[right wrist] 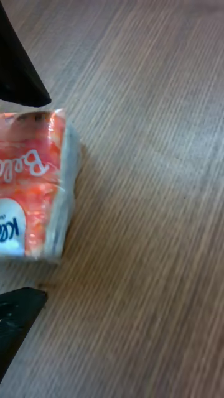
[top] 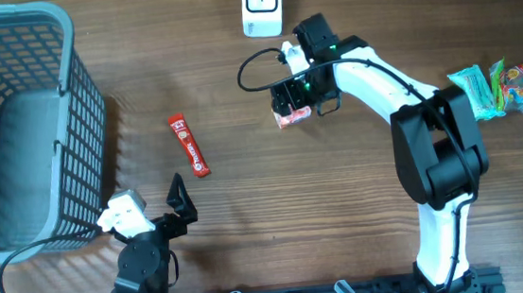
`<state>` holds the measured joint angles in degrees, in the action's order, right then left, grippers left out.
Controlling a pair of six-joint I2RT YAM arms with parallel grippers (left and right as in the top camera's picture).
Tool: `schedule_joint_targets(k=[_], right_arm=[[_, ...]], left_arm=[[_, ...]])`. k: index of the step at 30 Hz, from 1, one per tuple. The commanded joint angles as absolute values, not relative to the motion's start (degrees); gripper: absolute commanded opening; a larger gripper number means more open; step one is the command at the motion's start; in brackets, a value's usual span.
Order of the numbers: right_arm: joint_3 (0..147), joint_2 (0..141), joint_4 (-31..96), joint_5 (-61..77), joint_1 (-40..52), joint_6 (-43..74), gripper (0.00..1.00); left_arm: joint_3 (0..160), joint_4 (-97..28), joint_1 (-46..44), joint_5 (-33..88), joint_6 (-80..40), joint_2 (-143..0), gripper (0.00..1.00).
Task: Scan the item barcode
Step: 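Lift the Kleenex pack toward the white scanner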
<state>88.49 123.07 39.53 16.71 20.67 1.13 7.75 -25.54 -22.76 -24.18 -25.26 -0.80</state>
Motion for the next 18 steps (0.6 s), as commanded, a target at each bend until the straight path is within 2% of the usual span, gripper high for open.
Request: schedule_joint_targets(k=[1,5,10,15,16,17,18], right_arm=[[88.4,123.6,39.5,19.3,20.4,-0.3,0.88],[88.4,123.6,39.9,24.6,18.2,-0.4,0.73],[88.4,124.3,41.0,29.5,14.0,-0.1,0.72],[88.4,129.9,40.2,33.6,15.2,-0.1,0.7],[88.4,131.1,40.9,33.6,15.6,-0.2,0.64],[88.4,132.0,41.7,33.5,15.9,-1.4,0.49],[88.4,132.6,42.4,32.7,15.9,-1.8,0.4]], left_arm=[[7.4,-25.4,-23.0,-24.5,-26.0,-0.4,1.0],[7.4,-25.4,-23.0,-24.5,-26.0,-0.4,1.0],[7.4,-25.3,-23.0,-24.5,-26.0,-0.4,1.0],[7.4,-25.4,-23.0,-24.5,-26.0,-0.4,1.0],[7.4,-25.4,-23.0,-24.5,-26.0,-0.4,1.0],[7.4,-25.4,-23.0,-24.5,-26.0,-0.4,1.0],[7.4,-25.4,-23.0,-24.5,-26.0,-0.4,1.0]])
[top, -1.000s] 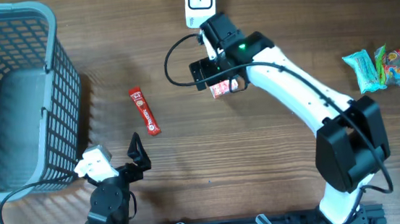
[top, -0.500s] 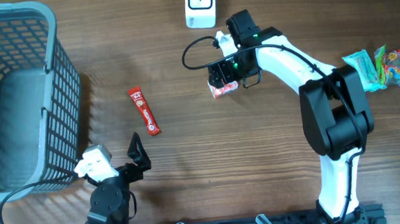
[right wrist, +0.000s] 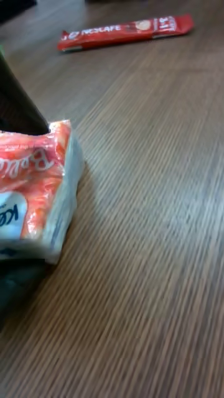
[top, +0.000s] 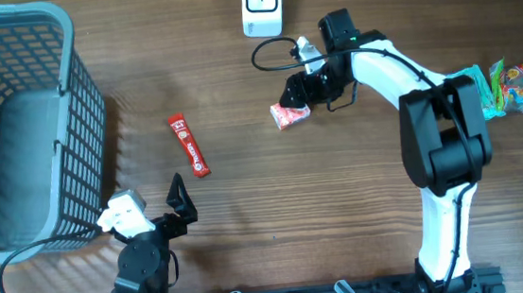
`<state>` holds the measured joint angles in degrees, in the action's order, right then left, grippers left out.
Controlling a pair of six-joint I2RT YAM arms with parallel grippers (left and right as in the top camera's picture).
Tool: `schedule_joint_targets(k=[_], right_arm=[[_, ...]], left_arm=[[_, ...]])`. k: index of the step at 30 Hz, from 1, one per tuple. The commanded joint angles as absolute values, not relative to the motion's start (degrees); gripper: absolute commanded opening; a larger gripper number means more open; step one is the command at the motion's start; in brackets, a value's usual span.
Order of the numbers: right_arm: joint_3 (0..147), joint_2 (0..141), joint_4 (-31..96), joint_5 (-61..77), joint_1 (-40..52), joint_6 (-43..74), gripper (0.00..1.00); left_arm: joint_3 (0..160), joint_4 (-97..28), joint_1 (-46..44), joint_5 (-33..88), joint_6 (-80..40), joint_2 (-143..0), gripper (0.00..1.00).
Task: Scan the item barcode
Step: 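Lift the Kleenex pack toward the white scanner, then hold the Kleenex pack up in front of the white scanner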
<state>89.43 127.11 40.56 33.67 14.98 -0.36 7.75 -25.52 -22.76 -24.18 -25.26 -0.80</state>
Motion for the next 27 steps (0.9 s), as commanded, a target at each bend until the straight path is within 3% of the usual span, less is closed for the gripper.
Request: schedule_joint_targets(k=[1,3,7,10,12,16,21,27], right_arm=[[88.4,132.9,43.5,30.1,15.9,-1.8,0.22],[88.4,132.9,45.2,24.0,15.9,-1.7,0.04],[91.7,131.4,51.3,32.7,15.3,1.8,0.04],[97.4,125.8,65.3,38.4,13.1,14.1,0.04],[97.4,121.0,68.5,41.8,12.5,18.8,0.04],[97.4,107.3,75.3,44.2,12.5,42.1,0.04],[97.4,98.4,80.9,46.0,12.5,49.9,0.04],[97.4,96.9,84.4,45.8,12.5,48.9,0.04]], left_arm=[[7.4,-25.4,-23.0,-24.5,-26.0,-0.4,1.0],[7.4,-25.4,-23.0,-24.5,-26.0,-0.4,1.0],[7.4,-25.4,-23.0,-24.5,-26.0,-0.4,1.0],[7.4,-25.4,-23.0,-24.5,-26.0,-0.4,1.0],[7.4,-25.4,-23.0,-24.5,-26.0,-0.4,1.0],[7.4,-25.4,-23.0,-24.5,-26.0,-0.4,1.0],[7.4,-25.4,-23.0,-24.5,-26.0,-0.4,1.0],[7.4,-25.4,-23.0,-24.5,-26.0,-0.4,1.0]])
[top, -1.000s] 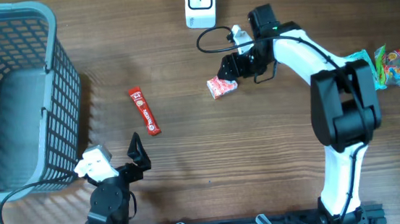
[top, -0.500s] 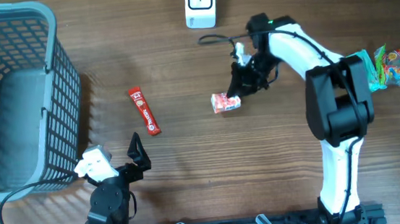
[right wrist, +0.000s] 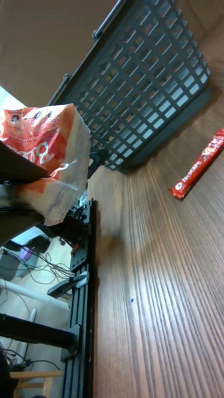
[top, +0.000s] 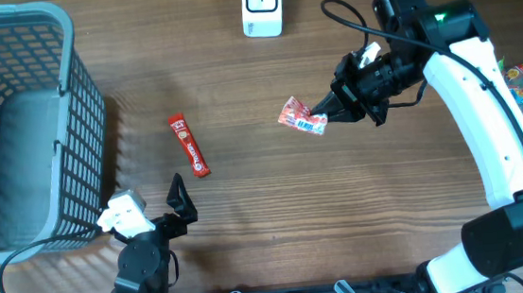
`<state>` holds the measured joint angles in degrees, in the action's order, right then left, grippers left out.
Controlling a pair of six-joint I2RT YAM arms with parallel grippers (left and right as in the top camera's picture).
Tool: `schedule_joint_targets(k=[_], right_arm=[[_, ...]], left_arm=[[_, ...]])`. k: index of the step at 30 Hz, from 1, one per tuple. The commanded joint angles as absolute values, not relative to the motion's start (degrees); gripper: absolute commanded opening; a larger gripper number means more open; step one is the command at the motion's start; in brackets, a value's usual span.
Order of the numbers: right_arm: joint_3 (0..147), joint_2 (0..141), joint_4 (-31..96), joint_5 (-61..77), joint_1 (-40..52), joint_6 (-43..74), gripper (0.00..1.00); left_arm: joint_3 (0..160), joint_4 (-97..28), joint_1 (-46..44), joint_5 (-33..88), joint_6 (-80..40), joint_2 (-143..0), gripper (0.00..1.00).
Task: Scan the item barcode
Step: 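Hold the Kleenex pack up in front of the white scanner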
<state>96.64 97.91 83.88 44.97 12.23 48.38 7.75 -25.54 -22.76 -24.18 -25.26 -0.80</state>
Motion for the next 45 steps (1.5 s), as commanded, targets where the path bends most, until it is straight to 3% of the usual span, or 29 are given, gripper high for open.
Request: schedule_joint_targets(k=[1,6,12,15,19,21,26,30,33,45], right_arm=[[97.4,96.9,84.4,45.8,12.5,48.2,0.05],[97.4,96.9,84.2,45.1,12.6,45.9,0.04],[97.4,96.8,72.0,38.4,12.6,36.6,0.04],[97.4,96.9,59.5,32.8,14.2,29.8,0.04],[97.0,97.8,41.4,7.9,17.7,23.4,0.04],[97.0,99.3,32.6,6.7,18.6,18.9,0.04],[97.0,111.8,6.4,-0.2,18.6,20.8,0.04],[97.0,125.4,-22.9,-0.2,19.1,9.6,0.04],[97.0,132.4,-34.7,-0.2,19.6,6.5,0.05],[97.0,141.0,-47.7,3.9,21.2,7.1,0.04]], left_arm=[[7.4,-25.4,-23.0,-24.5,-26.0,-0.4,1.0],[7.4,-25.4,-23.0,-24.5,-26.0,-0.4,1.0],[7.4,-25.4,-23.0,-24.5,-26.0,-0.4,1.0],[7.4,-25.4,-23.0,-24.5,-26.0,-0.4,1.0],[7.4,-25.4,-23.0,-24.5,-26.0,-0.4,1.0],[7.4,-25.4,-23.0,-24.5,-26.0,-0.4,1.0],[7.4,-25.4,-23.0,-24.5,-26.0,-0.4,1.0],[7.4,-25.4,-23.0,-24.5,-26.0,-0.4,1.0],[7.4,-25.4,-23.0,-24.5,-26.0,-0.4,1.0],[7.4,-25.4,-23.0,-24.5,-26.0,-0.4,1.0]])
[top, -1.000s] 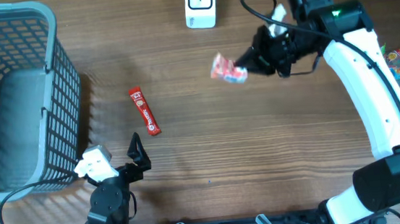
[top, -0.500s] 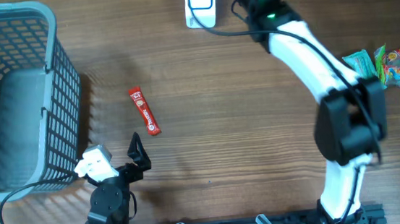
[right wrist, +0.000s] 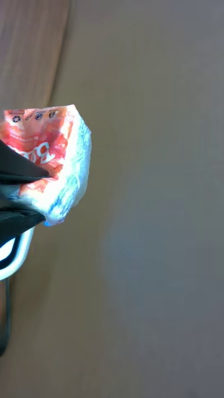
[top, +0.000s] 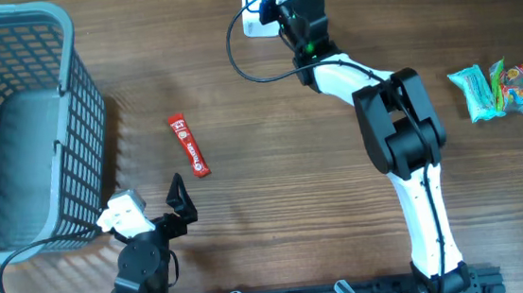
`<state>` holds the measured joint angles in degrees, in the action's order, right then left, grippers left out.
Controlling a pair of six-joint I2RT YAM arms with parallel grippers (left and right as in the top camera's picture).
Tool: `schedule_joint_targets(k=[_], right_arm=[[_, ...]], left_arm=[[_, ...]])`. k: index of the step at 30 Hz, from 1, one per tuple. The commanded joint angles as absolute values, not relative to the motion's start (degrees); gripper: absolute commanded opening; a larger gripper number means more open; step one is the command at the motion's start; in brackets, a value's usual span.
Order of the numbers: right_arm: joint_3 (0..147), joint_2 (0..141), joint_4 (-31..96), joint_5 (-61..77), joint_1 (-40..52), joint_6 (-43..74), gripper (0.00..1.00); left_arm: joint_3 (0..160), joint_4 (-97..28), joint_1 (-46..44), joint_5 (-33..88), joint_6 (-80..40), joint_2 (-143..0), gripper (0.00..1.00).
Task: Scan the item barcode
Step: 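Hold the Kleenex pack up in front of the white scanner, then carry the Kleenex pack right and drop it by the wipes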
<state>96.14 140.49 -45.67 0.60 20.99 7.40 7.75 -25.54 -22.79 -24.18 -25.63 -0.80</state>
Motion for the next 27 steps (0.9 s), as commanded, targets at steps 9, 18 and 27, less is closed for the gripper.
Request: schedule_joint_targets(k=[9,18,27], right_arm=[[97.0,120.6,-11.0,-27.8,13.7,-6.1,0.04],[94.5,125.5,20.7,-23.0,-11.7,4.7,0.04],[92.8,122.6,20.7,-22.1,-15.5,2.9,1.0]], left_arm=[[7.4,-25.4,-23.0,-24.5,-26.0,-0.4,1.0],[7.4,-25.4,-23.0,-24.5,-26.0,-0.4,1.0],[7.4,-25.4,-23.0,-24.5,-26.0,-0.4,1.0]])
